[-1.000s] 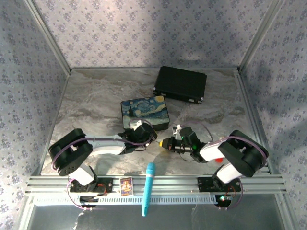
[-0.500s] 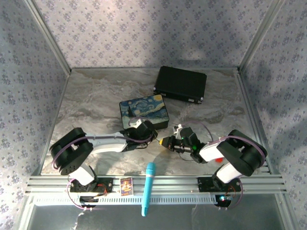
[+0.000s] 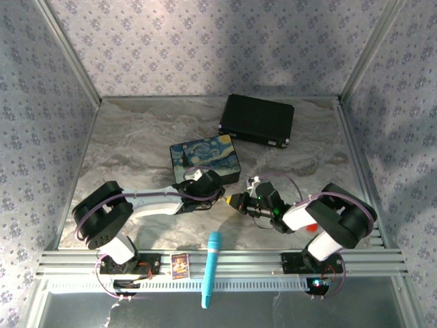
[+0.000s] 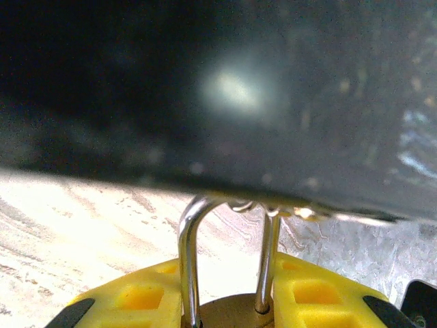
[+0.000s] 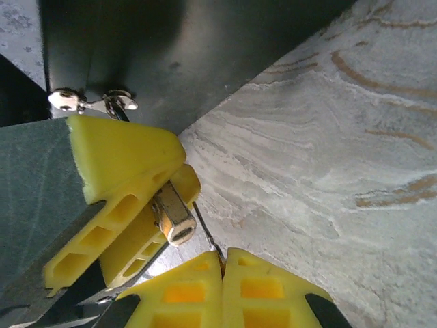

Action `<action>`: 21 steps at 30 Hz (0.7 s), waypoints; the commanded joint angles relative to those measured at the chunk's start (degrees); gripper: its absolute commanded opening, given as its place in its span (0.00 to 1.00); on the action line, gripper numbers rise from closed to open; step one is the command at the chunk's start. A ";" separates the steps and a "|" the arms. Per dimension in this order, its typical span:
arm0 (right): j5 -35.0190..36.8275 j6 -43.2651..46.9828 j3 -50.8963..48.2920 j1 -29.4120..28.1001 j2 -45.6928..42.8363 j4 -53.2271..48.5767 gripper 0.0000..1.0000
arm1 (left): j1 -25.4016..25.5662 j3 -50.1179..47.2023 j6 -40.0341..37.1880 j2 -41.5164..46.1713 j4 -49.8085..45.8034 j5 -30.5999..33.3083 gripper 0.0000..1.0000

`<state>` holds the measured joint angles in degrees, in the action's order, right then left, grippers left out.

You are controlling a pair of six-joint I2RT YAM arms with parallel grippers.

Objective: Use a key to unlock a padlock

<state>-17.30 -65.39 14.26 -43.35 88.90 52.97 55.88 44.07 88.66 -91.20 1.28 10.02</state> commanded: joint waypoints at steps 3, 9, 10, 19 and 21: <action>3.32 -1.87 -1.15 -1.32 -0.21 1.49 0.00 | -0.42 0.23 5.22 -2.08 -5.99 -1.38 0.08; 6.62 -4.96 -2.92 -2.80 -1.22 0.81 0.00 | -0.22 1.39 5.84 -2.66 -7.15 -0.88 0.08; 6.98 -4.99 -2.68 -3.17 -1.55 0.50 0.00 | -0.13 1.58 5.99 -2.80 -7.26 -0.88 0.08; 11.67 -5.09 -2.66 -5.09 -3.94 -0.11 0.00 | 0.02 2.47 6.56 -3.72 -8.43 -0.95 0.08; 11.22 -4.68 -2.32 -4.92 -4.10 -0.62 0.00 | 0.11 2.64 6.65 -3.72 -8.44 -1.04 0.08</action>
<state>-8.36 -69.69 11.92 -48.14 85.78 52.82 56.03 46.89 91.15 -92.75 -2.17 11.14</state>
